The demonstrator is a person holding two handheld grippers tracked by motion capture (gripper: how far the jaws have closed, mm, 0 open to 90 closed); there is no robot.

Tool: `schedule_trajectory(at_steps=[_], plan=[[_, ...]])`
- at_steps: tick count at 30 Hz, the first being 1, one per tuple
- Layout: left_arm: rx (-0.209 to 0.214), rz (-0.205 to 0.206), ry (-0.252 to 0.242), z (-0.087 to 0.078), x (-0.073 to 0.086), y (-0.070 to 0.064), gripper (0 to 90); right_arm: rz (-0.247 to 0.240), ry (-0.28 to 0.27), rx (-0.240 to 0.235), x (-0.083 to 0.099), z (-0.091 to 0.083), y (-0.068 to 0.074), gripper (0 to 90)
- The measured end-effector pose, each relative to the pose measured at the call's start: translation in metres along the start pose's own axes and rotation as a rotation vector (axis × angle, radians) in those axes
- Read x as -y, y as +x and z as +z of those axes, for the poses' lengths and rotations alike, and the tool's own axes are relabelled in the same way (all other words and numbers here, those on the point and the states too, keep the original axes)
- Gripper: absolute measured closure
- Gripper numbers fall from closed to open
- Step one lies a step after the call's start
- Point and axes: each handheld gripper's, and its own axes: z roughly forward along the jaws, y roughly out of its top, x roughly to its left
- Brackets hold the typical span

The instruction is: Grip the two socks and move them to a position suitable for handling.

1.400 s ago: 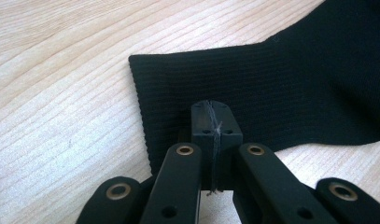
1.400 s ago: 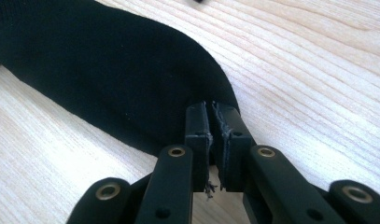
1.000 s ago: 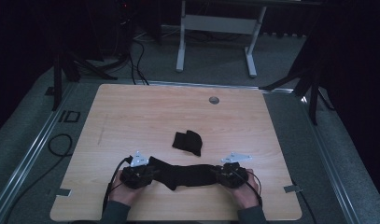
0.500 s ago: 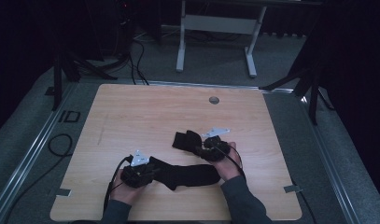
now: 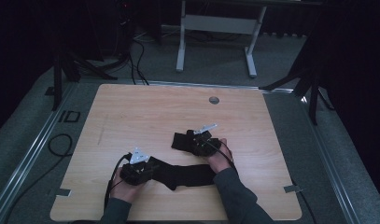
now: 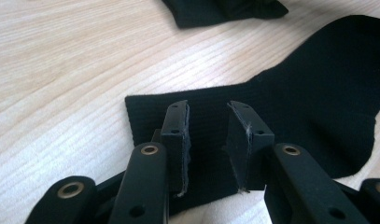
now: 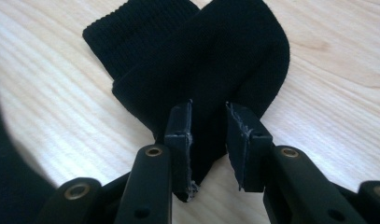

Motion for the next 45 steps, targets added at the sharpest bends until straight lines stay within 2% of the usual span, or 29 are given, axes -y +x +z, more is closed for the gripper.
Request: schedule_trajectory(at_steps=[5, 9, 11, 12, 13, 19, 24, 25, 28, 32, 38, 45], plan=[[0.001, 0.009, -0.010, 0.002, -0.011, 0.001, 71.6, -0.022, -0.002, -0.026, 0.000, 0.001, 0.010, 70.6], [-0.014, 0.014, -0.001, 0.012, -0.021, 0.004, 75.6, -0.012, 0.011, -0.042, -0.003, 0.002, 0.019, 70.4], [-0.026, 0.015, 0.001, 0.018, -0.025, 0.005, 82.2, -0.009, 0.013, -0.055, -0.006, 0.004, 0.028, 69.9], [-0.032, 0.015, 0.007, 0.021, -0.027, 0.006, 82.2, -0.009, 0.013, -0.055, -0.006, 0.004, 0.028, 69.9], [-0.035, 0.014, 0.010, 0.024, -0.029, 0.007, 89.5, -0.013, 0.010, -0.063, -0.007, 0.005, 0.032, 69.8], [-0.050, 0.002, 0.030, 0.043, -0.041, 0.011, 90.0, -0.026, 0.016, -0.073, -0.008, 0.005, 0.038, 69.6], [-0.061, -0.002, 0.054, 0.056, -0.046, 0.011, 90.0, -0.023, 0.022, -0.079, -0.010, 0.006, 0.038, 69.6], [-0.077, -0.001, 0.079, 0.063, -0.045, 0.010, 90.0, -0.027, 0.022, -0.078, -0.011, 0.007, 0.039, 69.6], [-0.080, -0.030, 0.078, 0.064, -0.046, 0.011, 90.0, -0.028, 0.024, -0.078, -0.011, 0.007, 0.039, 71.9], [-0.098, -0.018, 0.078, 0.065, -0.047, 0.011, 90.0, -0.024, 0.030, -0.064, -0.010, 0.006, 0.038, 81.7], [-0.102, -0.011, 0.077, 0.066, -0.048, 0.012, 90.0, 0.025, 0.010, -0.112, -0.006, -0.001, 0.030, 82.6], [-0.111, -0.015, 0.077, 0.067, -0.048, 0.011, 90.0, 0.029, -0.008, -0.102, 0.002, -0.015, 0.021, 84.2]])
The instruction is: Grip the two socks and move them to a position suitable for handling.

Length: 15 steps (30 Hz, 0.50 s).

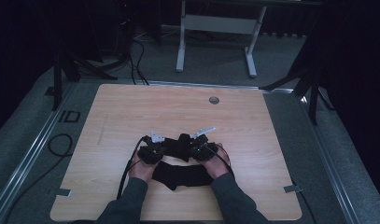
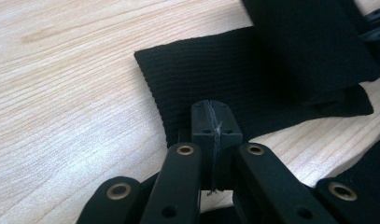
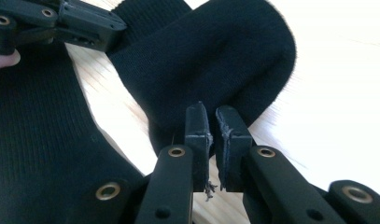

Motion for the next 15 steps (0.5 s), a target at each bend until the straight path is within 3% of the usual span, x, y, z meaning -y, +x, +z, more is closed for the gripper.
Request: schedule_trajectory(at_steps=[15], plan=[[-0.009, 0.021, 0.018, -0.002, 0.000, 0.002, 90.0, 0.025, 0.026, 0.054, 0.030, -0.020, -0.030, 84.6]])
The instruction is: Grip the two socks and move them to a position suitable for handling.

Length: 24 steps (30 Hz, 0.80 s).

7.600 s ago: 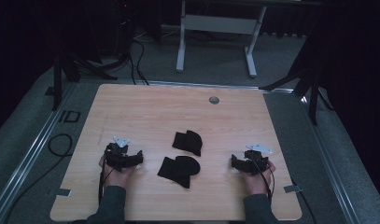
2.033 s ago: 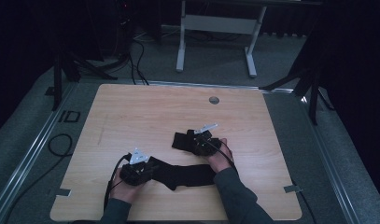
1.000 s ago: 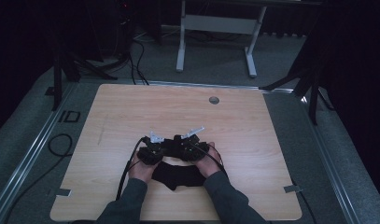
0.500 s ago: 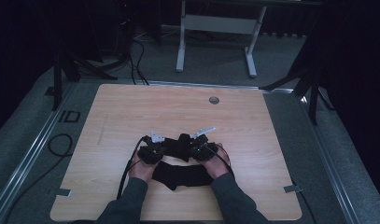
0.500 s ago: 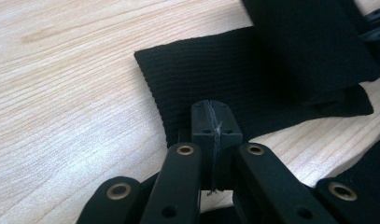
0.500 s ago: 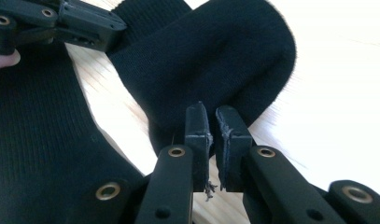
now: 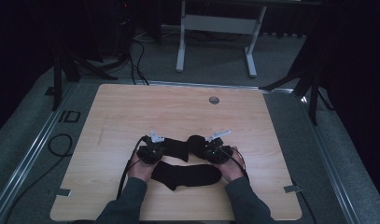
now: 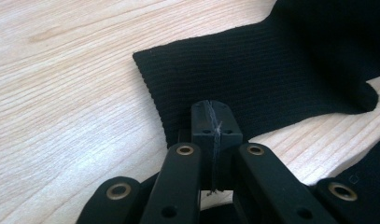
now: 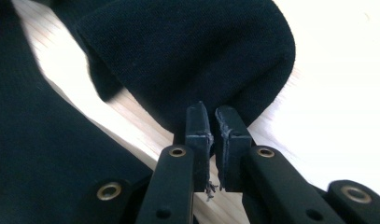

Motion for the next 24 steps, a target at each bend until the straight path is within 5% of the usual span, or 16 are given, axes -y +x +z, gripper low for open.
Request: schedule_trajectory(at_steps=[14, 24], plan=[[-0.062, -0.018, 0.013, -0.004, 0.001, 0.015, 90.0, -0.020, 0.023, 0.012, 0.008, 0.000, -0.003, 84.3], [-0.067, -0.027, 0.015, -0.005, 0.003, 0.021, 90.0, -0.001, 0.022, 0.025, 0.015, -0.004, -0.010, 84.4]])
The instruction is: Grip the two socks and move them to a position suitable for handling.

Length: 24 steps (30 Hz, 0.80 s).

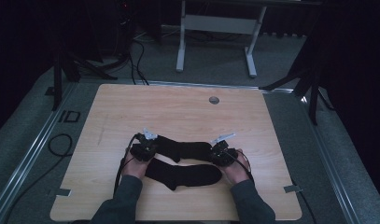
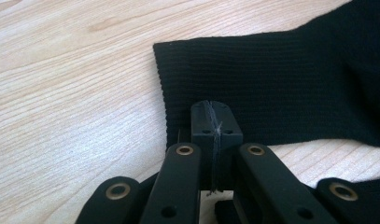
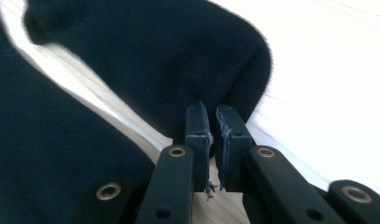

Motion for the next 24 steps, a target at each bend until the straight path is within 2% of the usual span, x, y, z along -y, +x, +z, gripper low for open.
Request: schedule_trajectory(at_steps=[6, 13, 17, 18, 24], plan=[[-0.005, 0.003, 0.002, 0.000, 0.000, -0.002, 90.0, -0.007, 0.010, 0.040, 0.000, -0.002, -0.008, 84.4], [0.034, -0.003, -0.008, -0.001, 0.000, -0.007, 89.1, 0.000, 0.015, 0.070, -0.001, -0.001, -0.014, 84.4], [0.073, -0.025, -0.040, -0.006, 0.001, -0.006, 78.5, 0.003, 0.020, 0.079, 0.000, -0.002, -0.019, 84.4], [0.083, -0.034, -0.052, -0.008, 0.001, -0.005, 75.8, 0.003, 0.027, 0.094, 0.000, -0.003, -0.022, 84.4], [0.114, -0.070, -0.101, -0.024, 0.007, 0.003, 68.7, -0.001, 0.043, 0.113, 0.000, -0.006, -0.029, 81.4]])
